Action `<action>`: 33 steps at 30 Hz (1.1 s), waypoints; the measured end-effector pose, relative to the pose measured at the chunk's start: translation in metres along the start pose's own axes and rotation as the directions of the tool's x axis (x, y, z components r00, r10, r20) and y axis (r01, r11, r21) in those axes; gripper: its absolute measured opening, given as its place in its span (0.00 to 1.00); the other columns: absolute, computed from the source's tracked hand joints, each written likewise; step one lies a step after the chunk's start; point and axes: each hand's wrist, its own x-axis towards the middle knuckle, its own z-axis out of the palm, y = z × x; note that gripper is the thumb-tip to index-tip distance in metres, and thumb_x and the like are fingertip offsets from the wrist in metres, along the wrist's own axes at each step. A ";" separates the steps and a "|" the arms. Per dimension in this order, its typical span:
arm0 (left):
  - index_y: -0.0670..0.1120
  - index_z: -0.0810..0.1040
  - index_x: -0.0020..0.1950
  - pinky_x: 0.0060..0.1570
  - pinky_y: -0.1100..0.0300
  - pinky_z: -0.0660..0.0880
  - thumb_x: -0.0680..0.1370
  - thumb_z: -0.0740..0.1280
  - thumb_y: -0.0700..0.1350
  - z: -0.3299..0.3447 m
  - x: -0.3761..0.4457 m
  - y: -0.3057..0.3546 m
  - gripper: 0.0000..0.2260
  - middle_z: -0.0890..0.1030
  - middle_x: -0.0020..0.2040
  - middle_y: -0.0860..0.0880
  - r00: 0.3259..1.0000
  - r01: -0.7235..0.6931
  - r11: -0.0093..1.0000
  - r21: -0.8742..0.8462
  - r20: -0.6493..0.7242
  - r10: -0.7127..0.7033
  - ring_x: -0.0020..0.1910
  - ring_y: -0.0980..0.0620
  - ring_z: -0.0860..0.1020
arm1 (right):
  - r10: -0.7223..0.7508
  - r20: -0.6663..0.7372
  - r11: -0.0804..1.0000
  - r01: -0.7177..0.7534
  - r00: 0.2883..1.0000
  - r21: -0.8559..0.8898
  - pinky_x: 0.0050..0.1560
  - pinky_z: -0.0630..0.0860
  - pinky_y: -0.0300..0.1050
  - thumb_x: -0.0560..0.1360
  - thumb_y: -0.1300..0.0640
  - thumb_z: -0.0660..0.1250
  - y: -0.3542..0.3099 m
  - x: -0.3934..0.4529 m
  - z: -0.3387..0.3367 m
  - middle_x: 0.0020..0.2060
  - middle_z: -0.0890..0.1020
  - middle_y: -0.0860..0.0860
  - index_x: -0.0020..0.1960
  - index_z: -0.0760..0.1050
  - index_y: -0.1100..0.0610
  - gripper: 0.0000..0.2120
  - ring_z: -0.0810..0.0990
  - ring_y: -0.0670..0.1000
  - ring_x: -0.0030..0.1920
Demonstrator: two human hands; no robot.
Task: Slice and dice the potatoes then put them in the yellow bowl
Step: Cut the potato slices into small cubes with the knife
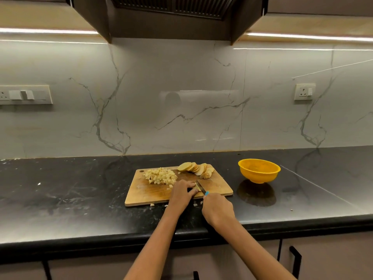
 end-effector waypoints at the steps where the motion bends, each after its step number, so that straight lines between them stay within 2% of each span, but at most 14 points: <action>1: 0.41 0.78 0.60 0.64 0.59 0.69 0.75 0.69 0.44 0.000 0.001 0.000 0.15 0.79 0.60 0.45 1.000 0.001 1.000 0.001 0.005 -0.001 0.61 0.51 0.76 | -0.015 0.016 1.000 0.016 1.000 -0.024 0.53 0.74 0.45 0.81 0.59 0.55 -0.002 0.002 -0.001 0.57 0.79 0.55 0.62 0.74 0.61 0.14 0.79 0.54 0.56; 4: 0.41 0.80 0.58 0.61 0.59 0.72 0.74 0.70 0.43 -0.002 0.003 0.001 0.14 0.81 0.57 0.45 1.000 -0.020 1.000 0.000 0.019 0.020 0.59 0.52 0.78 | -0.050 0.054 0.994 0.055 0.997 -0.094 0.53 0.74 0.44 0.82 0.60 0.54 -0.012 0.009 -0.006 0.59 0.78 0.56 0.64 0.72 0.61 0.14 0.78 0.54 0.59; 8: 0.40 0.84 0.46 0.47 0.52 0.76 0.73 0.70 0.42 -0.003 -0.001 0.003 0.07 0.85 0.42 0.46 0.999 -0.052 0.998 -0.040 0.003 0.052 0.43 0.52 0.81 | -0.075 0.069 0.988 0.084 0.995 -0.132 0.52 0.74 0.44 0.82 0.58 0.56 -0.018 0.012 -0.009 0.60 0.77 0.56 0.64 0.73 0.61 0.14 0.78 0.54 0.60; 9: 0.40 0.84 0.46 0.47 0.53 0.77 0.74 0.70 0.42 -0.002 -0.002 0.003 0.07 0.85 0.43 0.46 0.999 -0.051 0.998 -0.042 -0.006 0.051 0.43 0.52 0.81 | -0.081 0.073 0.986 0.090 0.994 -0.138 0.52 0.74 0.44 0.82 0.58 0.56 -0.017 0.010 -0.009 0.60 0.77 0.56 0.64 0.72 0.61 0.14 0.78 0.55 0.59; 13: 0.41 0.81 0.56 0.55 0.62 0.74 0.74 0.70 0.44 -0.001 -0.004 0.003 0.12 0.82 0.54 0.46 0.999 -0.021 0.999 -0.030 -0.037 0.020 0.54 0.53 0.80 | -0.091 0.075 0.974 0.104 0.993 -0.203 0.52 0.75 0.45 0.80 0.63 0.57 -0.009 -0.008 -0.007 0.59 0.78 0.56 0.63 0.72 0.62 0.13 0.79 0.55 0.58; 17: 0.42 0.80 0.58 0.58 0.61 0.73 0.75 0.69 0.46 -0.001 -0.005 0.004 0.14 0.82 0.56 0.46 0.999 0.023 1.000 -0.009 -0.028 -0.023 0.56 0.53 0.79 | -0.092 0.049 0.968 0.101 0.995 -0.230 0.52 0.76 0.45 0.81 0.63 0.57 0.003 -0.030 -0.004 0.60 0.75 0.57 0.66 0.68 0.64 0.15 0.80 0.55 0.57; 21: 0.42 0.79 0.59 0.60 0.61 0.71 0.75 0.69 0.46 0.001 -0.007 0.006 0.15 0.81 0.57 0.46 0.997 0.064 0.998 0.006 -0.035 -0.064 0.58 0.52 0.77 | -0.112 -0.008 0.963 0.107 0.994 -0.249 0.50 0.76 0.43 0.82 0.60 0.57 0.013 -0.045 0.001 0.57 0.77 0.54 0.65 0.68 0.63 0.13 0.81 0.52 0.53; 27: 0.42 0.77 0.63 0.64 0.61 0.67 0.74 0.70 0.44 0.000 -0.006 0.004 0.18 0.79 0.61 0.46 0.995 0.082 0.996 -0.040 -0.046 -0.084 0.62 0.51 0.75 | -0.060 -0.072 0.998 0.058 0.996 -0.024 0.51 0.76 0.45 0.83 0.54 0.52 0.017 -0.040 -0.009 0.56 0.78 0.54 0.62 0.70 0.60 0.14 0.80 0.52 0.55; 33: 0.41 0.79 0.59 0.59 0.64 0.68 0.74 0.71 0.42 -0.003 -0.007 0.002 0.15 0.81 0.57 0.45 0.992 0.075 0.996 -0.045 -0.101 -0.079 0.57 0.52 0.77 | -0.003 -0.032 0.998 0.006 0.999 0.067 0.52 0.75 0.45 0.82 0.53 0.54 0.002 -0.014 -0.007 0.56 0.80 0.56 0.61 0.73 0.61 0.15 0.79 0.54 0.56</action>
